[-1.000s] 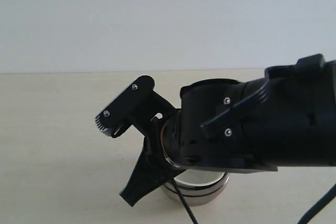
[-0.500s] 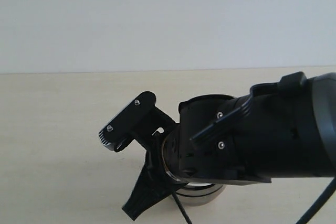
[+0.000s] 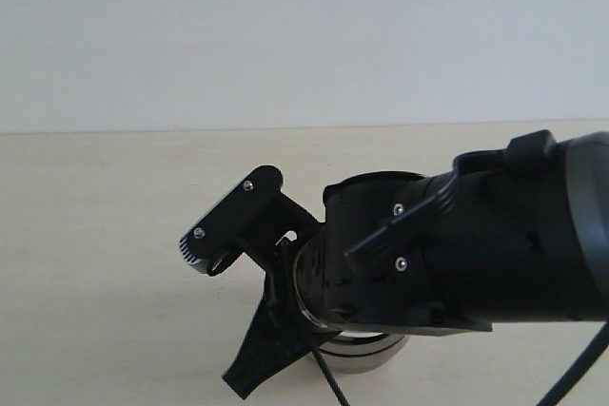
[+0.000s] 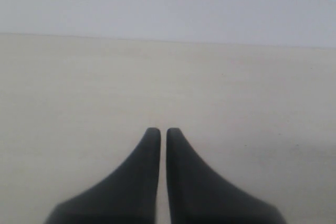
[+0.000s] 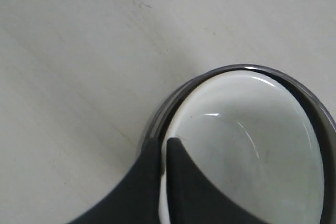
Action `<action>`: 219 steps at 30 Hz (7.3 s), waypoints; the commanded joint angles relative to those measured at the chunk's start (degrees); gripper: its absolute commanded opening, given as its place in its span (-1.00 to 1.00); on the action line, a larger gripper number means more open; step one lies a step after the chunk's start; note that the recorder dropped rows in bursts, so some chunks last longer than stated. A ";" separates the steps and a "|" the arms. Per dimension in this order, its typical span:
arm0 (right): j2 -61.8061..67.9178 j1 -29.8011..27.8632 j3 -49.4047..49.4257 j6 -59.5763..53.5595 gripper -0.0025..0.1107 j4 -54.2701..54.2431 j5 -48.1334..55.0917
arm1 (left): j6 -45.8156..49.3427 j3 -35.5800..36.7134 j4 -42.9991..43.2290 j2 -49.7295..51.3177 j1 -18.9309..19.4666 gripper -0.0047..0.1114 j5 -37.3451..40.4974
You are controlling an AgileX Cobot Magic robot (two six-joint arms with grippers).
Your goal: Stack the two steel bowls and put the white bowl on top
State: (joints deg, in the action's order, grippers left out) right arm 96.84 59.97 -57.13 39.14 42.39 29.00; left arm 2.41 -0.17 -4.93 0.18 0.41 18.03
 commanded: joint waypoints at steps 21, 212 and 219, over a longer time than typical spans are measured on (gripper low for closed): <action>-0.15 -0.17 0.13 2.98 -0.96 1.69 -0.46 | -0.27 0.17 0.00 -0.18 -0.29 -0.85 -0.43; -96.84 -57.52 57.13 -1.73 -0.96 -21.05 -33.79 | -0.27 0.17 0.00 -0.18 -0.29 -0.85 -0.43; -96.84 -57.52 57.13 -2.60 -0.96 -20.91 -32.35 | -0.27 0.17 0.00 -0.18 -0.29 -0.85 -0.43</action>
State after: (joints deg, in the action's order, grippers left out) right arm 0.38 2.80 -0.27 37.53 21.54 -3.63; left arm 2.41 -0.17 -4.93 0.18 0.41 18.03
